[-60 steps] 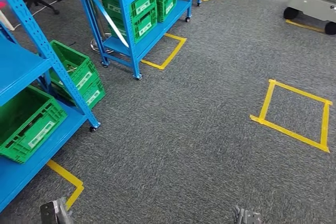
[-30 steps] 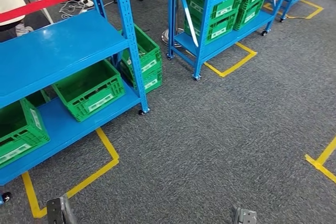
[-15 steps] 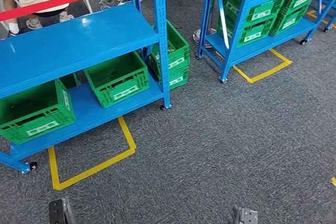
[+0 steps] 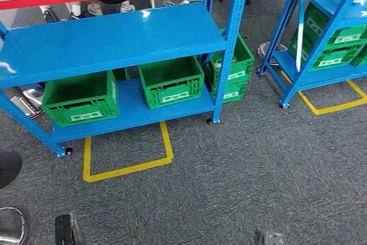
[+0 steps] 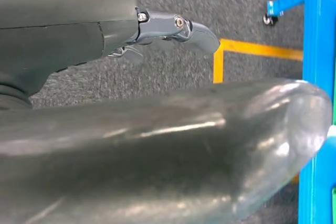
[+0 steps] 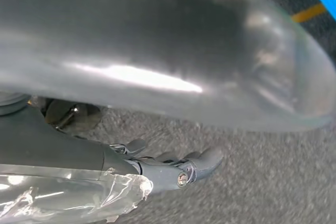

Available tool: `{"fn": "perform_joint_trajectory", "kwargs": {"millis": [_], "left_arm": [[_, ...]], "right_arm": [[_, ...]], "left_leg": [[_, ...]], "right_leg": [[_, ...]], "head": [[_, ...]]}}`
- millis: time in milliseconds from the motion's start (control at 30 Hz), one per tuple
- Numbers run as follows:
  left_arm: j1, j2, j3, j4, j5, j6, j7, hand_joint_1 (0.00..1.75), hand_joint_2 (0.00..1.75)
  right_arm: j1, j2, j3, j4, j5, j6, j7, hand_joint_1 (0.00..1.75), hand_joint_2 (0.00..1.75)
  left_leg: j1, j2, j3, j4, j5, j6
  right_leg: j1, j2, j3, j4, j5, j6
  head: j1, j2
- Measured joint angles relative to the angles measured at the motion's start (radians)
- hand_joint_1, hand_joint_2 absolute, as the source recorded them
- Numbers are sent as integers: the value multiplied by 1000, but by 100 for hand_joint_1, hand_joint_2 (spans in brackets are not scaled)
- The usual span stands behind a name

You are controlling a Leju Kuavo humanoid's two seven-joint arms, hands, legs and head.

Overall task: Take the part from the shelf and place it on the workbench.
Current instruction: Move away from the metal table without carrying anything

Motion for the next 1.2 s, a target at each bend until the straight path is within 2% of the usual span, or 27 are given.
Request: {"fn": "perform_joint_trajectory", "kwargs": {"millis": [33, 67, 100, 133, 200, 233, 267, 300, 333, 367, 433, 500, 567, 600, 633, 700, 767, 800, 833, 867, 900, 933, 1000, 1067, 1133, 1167, 1200], "left_arm": [[0, 0, -2, -1, 0, 2, 0, 0, 0], [0, 0, -4, -1, 1, 5, 0, 0, 0], [2, 1, -5, -2, 2, 7, 0, 0, 0], [4, 1, -7, -2, 3, 9, 0, 0, 0], [5, 2, -10, -2, 6, 13, 0, 0, 0], [4, 2, -12, -3, 7, 14, 0, 0, 0], [2, 1, -14, -3, 7, 15, 0, 0, 0], [1, 1, -16, -4, 7, 16, 0, 0, 0], [2, 0, -16, -4, 8, 16, 0, 0, 0], [3, 0, -16, -4, 8, 16, 0, 0, 0], [5, 1, -16, -4, 9, 17, 0, 0, 0], [1, 1, -17, -7, 9, 18, 0, 0, 0], [-1, 0, -18, -9, 10, 18, 0, 0, 0], [0, 0, -18, -9, 10, 18, 0, 0, 0], [3, 0, -18, -9, 11, 20, 0, 0, 0], [5, 1, -19, -10, 13, 23, 0, 0, 0], [3, 0, -22, -11, 15, 27, 0, 0, 0], [2, 0, -23, -11, 16, 29, 0, 0, 0], [3, 0, -24, -11, 17, 32, 0, 0, 0], [4, 0, -25, -11, 18, 35, 0, 0, 0], [6, 0, -26, -12, 19, 38, 0, 0, 0], [6, 0, -28, -12, 19, 41, 0, 0, 0], [5, 1, -34, -12, 20, 47, 0, 0, 0], [5, 1, -40, -14, 21, 54, 0, 0, 0], [8, 1, -44, -14, 21, 61, 0, 0, 0], [10, 2, -45, -15, 21, 64, 0, 0, 0], [10, 2, -47, -15, 21, 66, 0, 0, 0]], "right_arm": [[0, 0, 0, 1, -2, 0, 0, 0, 0], [0, 0, 0, 2, -3, 0, 0, 0, 0], [0, 0, 1, 2, -4, 0, 0, 0, 0], [-1, -1, 1, 2, -5, -1, 0, 0, 0], [-1, -2, 3, 2, -6, -1, 0, 0, 0], [0, -2, 4, 3, -7, -1, 0, 0, 0], [2, -2, 5, 3, -7, -1, 0, 0, 0], [4, -2, 5, 3, -7, -1, 0, 0, 0], [5, -2, 6, 3, -7, -1, 0, 0, 0], [5, -3, 6, 3, -7, -2, 0, 0, 0], [3, -3, 7, 3, -7, -2, 0, 0, 0], [2, -3, 9, 3, -7, -2, 0, 0, 0], [0, -3, 9, 3, -7, -2, 0, 0, 0], [-1, -3, 10, 3, -8, -2, 0, 0, 0], [-2, -3, 12, 3, -8, -3, 0, 0, 0], [-4, -4, 15, 3, -10, -3, -1, 0, 0], [-1, -4, 17, 3, -13, -3, -1, 0, 0], [0, -4, 17, 4, -15, -3, -1, 0, 0], [2, -5, 16, 4, -17, -3, 0, 0, 0], [2, -5, 17, 5, -18, -3, 0, 0, 0], [2, -5, 17, 5, -20, -4, 0, 0, 0], [2, -5, 17, 6, -21, -4, 0, 0, 0], [1, -5, 17, 7, -24, -4, 0, 0, 0], [1, -6, 18, 9, -26, -4, 0, 0, 0], [0, -6, 20, 10, -28, -5, 0, 0, 0], [-1, -7, 21, 10, -28, -6, 0, 0, 0], [-1, -7, 23, 10, -29, -7, 0, 0, 0]], "left_leg": [[1, -11, -4, 0, 3, -7], [3, -21, -9, -1, 7, -14], [6, -32, -14, -3, 12, -22], [7, -27, -19, -1, 12, -28], [4, 19, -45, 48, -22, -36], [2, 52, -71, 102, -55, -38], [1, 73, -103, 172, -91, -41], [1, 83, -132, 236, -119, -43], [1, 87, -148, 277, -130, -43], [1, 89, -144, 281, -123, -43], [-1, 106, -81, 181, -68, -38], [-7, 153, -6, 52, -28, -29], [-13, 170, 20, 1, -22, -18], [-13, 157, 17, 0, -21, -12], [-11, 146, 17, -2, -19, -7], [-6, 125, 16, -5, -14, 5], [-2, 101, 13, -6, -11, 13], [-2, 88, 10, -6, -9, 14], [-2, 75, 9, -5, -8, 15], [-1, 61, 8, -5, -7, 14], [0, 46, 8, -5, -6, 13], [1, 31, 8, -4, -5, 10], [3, 3, 4, 0, -2, 1], [5, -21, -4, 1, 3, -13], [10, -40, -13, -2, 11, -28], [10, -29, -18, 3, 8, -33], [8, -6, -31, 25, -6, -37]], "right_leg": [[-1, 18, 10, -23, 2, -3], [1, 20, 12, -27, 1, -8], [3, 8, 12, -27, 4, -15], [3, -5, 13, -28, 8, -22], [2, -33, 13, -33, 16, -35], [3, -49, 12, -34, 18, -39], [5, -66, 11, -35, 18, -42], [7, -83, 9, -35, 18, -42], [8, -100, 8, -35, 18, -43], [9, -115, 7, -35, 17, -43], [9, -142, 10, -35, 16, -41], [15, -165, 11, -32, 11, -34], [21, -185, 14, -31, 7, -25], [21, -195, 16, -32, 6, -20], [20, -195, 17, -31, 3, -15], [16, -154, 2, 8, -26, -2], [13, -98, -51, 125, -89, 6], [12, -87, -85, 195, -119, 7], [11, -82, -110, 245, -134, 8], [11, -80, -120, 260, -129, 8], [9, -78, -110, 235, -104, 8], [7, -68, -82, 174, -66, 8], [-3, -12, -18, 35, -9, 9], [-6, 25, 9, -22, 0, 4], [-3, 5, 11, -23, 4, -11], [-3, -7, 13, -23, 8, -18], [-3, -22, 13, -25, 11, -25]], "head": [[0, 0], [0, 0], [0, 0], [0, 0], [-8, 0], [-13, 0], [-17, 0], [-17, 0], [-17, 0], [-17, 0], [-18, 0], [-19, 0], [-17, 0], [-16, 0], [-14, 0], [-11, 0], [-7, 0], [-5, 0], [-5, 0], [-5, 0], [-5, 0], [-4, 0], [-2, 0], [-1, 0], [-1, 0], [-3, 0], [-7, 0]]}}
